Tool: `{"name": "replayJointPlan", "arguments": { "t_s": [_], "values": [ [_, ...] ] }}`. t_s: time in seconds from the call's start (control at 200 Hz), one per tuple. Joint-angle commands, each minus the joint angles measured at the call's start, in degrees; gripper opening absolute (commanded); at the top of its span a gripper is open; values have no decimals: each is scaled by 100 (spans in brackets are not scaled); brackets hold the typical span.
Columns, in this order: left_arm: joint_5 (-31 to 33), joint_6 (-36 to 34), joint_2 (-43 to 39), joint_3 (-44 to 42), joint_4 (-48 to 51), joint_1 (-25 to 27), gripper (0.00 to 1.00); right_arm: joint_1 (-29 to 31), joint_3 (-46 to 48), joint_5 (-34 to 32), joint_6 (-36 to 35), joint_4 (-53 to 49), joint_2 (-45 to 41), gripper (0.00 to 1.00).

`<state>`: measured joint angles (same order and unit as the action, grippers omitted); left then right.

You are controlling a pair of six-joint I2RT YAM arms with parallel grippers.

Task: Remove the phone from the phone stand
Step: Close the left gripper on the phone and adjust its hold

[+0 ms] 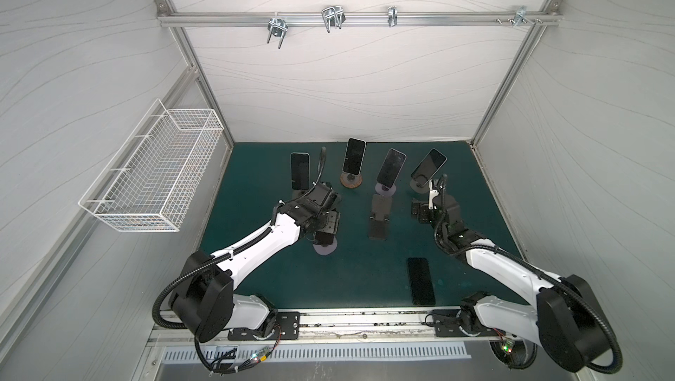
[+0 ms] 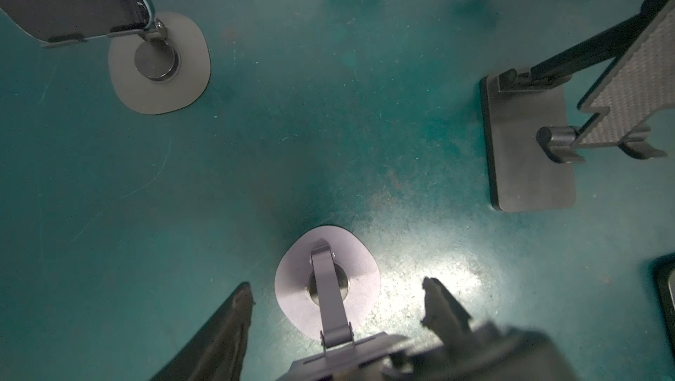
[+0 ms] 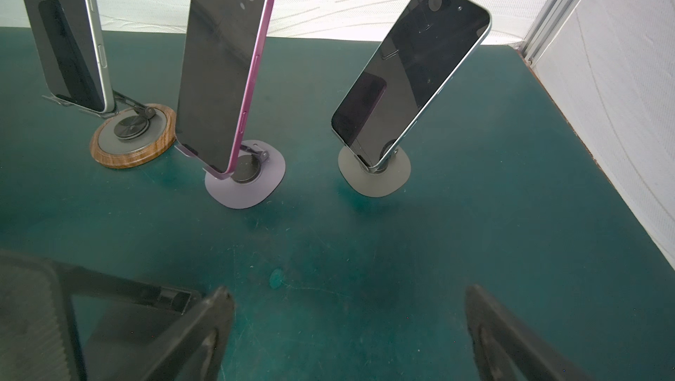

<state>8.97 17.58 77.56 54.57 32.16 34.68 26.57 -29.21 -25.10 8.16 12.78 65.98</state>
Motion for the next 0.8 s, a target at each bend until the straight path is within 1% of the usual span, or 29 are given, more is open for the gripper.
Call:
{"name": "replayJointPlan", "arguments": {
  "t_s": [0.0,0.21,0.515,0.695,0.795],
  "values": [
    [92,-204,-140,290,-121,30,69,33,-164,-85,29,-73,60,99],
    [119,-208,-42,168,-421,-70,69,33,-155,-81,30,-65,47,99],
    [-183,41,-13,65,-447,-145,74,33,-85,-100,42,-3,-40,99],
    [-229,124,-30,-30,-456,-141,78,33,-85,-82,34,-3,-32,99],
    [-169,142,-30,-10,-425,-141,82,33,-72,-76,33,-3,-45,99]
  ]
}}
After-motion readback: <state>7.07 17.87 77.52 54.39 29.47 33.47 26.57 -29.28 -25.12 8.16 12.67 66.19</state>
